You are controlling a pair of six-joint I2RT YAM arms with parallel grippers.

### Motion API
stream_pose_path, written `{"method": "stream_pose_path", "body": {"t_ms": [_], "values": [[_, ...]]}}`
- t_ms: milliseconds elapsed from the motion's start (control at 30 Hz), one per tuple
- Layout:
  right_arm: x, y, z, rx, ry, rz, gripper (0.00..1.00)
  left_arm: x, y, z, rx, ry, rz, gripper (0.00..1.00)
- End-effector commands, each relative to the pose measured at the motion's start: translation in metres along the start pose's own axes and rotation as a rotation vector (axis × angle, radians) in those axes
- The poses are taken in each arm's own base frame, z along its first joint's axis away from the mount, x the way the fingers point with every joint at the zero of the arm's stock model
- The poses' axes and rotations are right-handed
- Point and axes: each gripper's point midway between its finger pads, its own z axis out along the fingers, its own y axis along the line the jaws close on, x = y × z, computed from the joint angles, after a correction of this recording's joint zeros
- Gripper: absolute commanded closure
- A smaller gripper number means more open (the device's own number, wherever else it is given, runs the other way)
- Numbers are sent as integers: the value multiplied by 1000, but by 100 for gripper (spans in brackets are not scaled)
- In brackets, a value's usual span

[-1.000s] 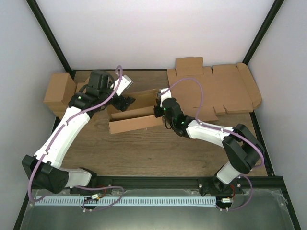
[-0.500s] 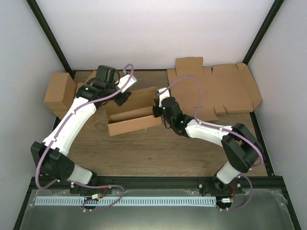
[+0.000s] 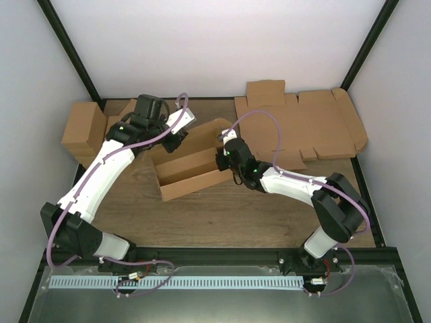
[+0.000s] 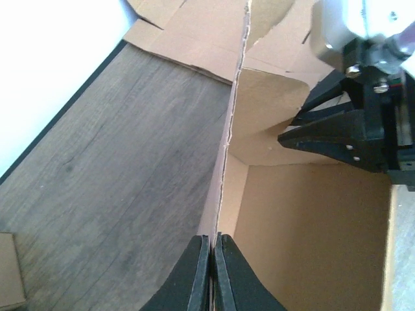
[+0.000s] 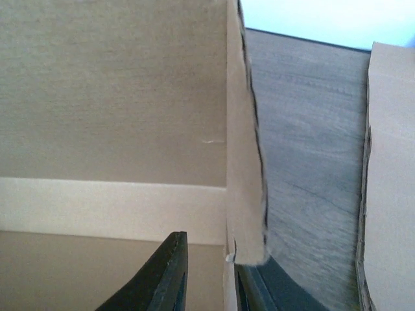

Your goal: Fold the paper box

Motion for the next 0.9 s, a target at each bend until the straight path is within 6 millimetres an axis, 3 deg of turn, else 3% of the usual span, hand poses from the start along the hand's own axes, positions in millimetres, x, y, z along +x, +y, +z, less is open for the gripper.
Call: {"method": "stream_pose_path", "body": {"t_ms": [0,267,433,667,867], "values": [[0,-1,-12,9,47,5,74,32,-27,23,103,83,-64,96],[-1,-7,-39,3,48,25,50,56,-65,33,185,97,-108,96],[-3,-5,-64,-50,33,42,38,62,-71,34,193,103,-133,96],[18,-10,-89,-84,51,58,36,70,-78,37,214,111,-160,96],[34,-18,-89,-92,82,118,36,92,-89,44,230,160,-183,96]]}}
